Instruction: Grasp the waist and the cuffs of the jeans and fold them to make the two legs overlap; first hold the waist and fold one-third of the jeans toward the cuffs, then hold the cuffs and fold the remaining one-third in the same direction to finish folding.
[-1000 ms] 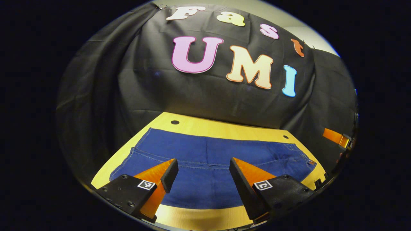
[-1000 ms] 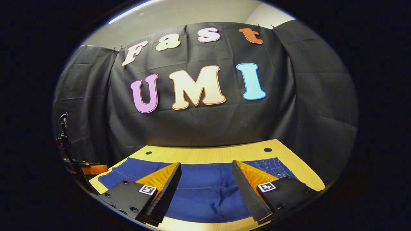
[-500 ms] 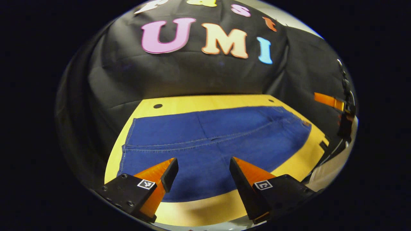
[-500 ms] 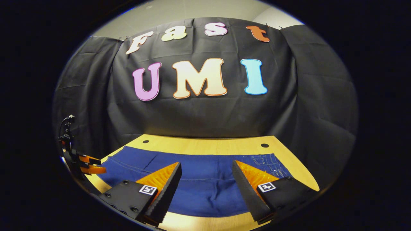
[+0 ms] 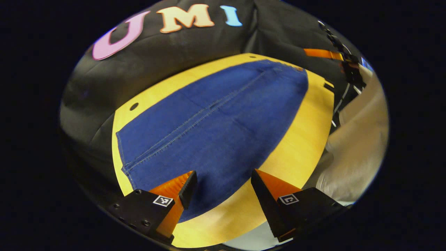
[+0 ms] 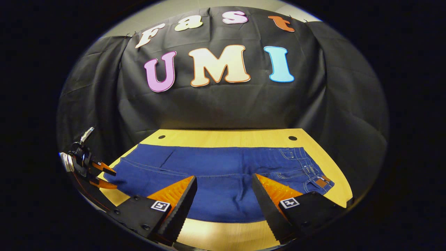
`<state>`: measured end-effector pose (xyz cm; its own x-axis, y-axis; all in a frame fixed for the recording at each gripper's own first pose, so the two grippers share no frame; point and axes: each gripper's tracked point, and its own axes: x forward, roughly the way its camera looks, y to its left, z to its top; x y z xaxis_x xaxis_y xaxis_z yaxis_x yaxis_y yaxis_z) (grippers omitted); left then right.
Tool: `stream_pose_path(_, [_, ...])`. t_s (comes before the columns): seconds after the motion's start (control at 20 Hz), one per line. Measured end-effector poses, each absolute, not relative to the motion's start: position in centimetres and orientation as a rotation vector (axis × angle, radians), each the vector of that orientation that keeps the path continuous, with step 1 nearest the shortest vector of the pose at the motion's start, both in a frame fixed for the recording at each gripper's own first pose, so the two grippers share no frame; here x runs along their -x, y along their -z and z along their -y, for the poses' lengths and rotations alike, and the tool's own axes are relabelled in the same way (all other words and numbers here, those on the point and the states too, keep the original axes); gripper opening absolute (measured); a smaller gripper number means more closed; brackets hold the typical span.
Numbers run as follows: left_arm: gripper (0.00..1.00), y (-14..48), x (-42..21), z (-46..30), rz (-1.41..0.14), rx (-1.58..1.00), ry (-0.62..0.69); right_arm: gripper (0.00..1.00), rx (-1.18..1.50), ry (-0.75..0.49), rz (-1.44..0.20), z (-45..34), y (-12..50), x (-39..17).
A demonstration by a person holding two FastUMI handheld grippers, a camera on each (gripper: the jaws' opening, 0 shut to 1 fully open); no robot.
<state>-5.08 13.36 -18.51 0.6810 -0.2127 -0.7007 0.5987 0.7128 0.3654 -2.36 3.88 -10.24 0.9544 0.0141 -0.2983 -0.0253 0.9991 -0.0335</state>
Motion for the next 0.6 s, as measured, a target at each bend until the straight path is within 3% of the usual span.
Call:
stream_pose_path(0.15, [0.94, 20.0, 5.3, -14.4, -0.761, -0.700, 0.544, 0.98, 0.040, -0.011, -0.325, -3.7, 11.1, 2.5])
stream_pose_path(0.2, [0.94, 20.3, 5.2, -14.6, -0.779, -0.715, 0.558, 0.94, 0.042, -0.008, -0.331, -3.6, 11.2, 2.4])
stream_pose_path(0.3, [0.93, 21.1, 5.3, -14.8, -0.811, -0.737, 0.571, 0.98, 0.042, -0.005, -0.342, -3.4, 11.7, 2.5])
stream_pose_path(0.6, [0.93, 22.9, 5.5, -15.7, -0.890, -0.753, 0.589, 0.98, 0.046, -0.008, -0.365, -2.9, 12.2, 2.3])
